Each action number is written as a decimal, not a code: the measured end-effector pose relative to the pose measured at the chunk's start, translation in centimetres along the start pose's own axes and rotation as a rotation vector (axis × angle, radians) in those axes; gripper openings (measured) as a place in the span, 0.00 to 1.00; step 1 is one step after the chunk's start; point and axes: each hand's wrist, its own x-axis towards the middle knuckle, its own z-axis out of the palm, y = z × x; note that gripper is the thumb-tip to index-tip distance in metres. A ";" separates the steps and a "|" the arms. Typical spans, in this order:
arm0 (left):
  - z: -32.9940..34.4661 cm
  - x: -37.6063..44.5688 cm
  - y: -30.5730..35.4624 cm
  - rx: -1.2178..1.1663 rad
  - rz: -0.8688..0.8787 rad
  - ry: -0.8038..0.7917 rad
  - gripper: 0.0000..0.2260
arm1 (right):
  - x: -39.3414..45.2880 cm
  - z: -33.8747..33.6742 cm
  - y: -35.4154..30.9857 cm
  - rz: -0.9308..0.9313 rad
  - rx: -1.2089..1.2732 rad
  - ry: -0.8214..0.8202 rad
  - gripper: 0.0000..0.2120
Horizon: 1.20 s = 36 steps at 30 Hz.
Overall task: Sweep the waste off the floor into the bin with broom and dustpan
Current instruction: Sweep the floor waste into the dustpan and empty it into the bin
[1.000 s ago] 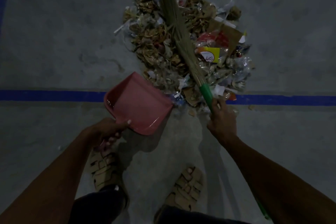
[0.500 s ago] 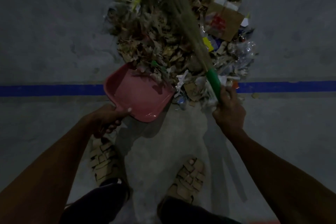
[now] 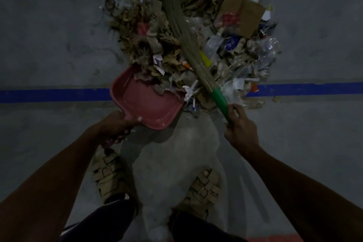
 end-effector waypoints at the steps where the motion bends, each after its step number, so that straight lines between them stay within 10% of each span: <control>1: 0.0 0.1 0.0 0.003 0.002 0.002 0.24 | -0.5 0.2 -0.3 -0.002 0.020 -0.004 0.31; 14: -0.5 0.4 0.8 0.029 0.025 0.021 0.20 | 0.8 -0.2 0.0 0.236 0.013 0.113 0.33; 36: 4.3 -2.1 3.0 -0.162 0.197 0.069 0.20 | -5.8 1.9 -5.3 0.004 0.166 0.036 0.29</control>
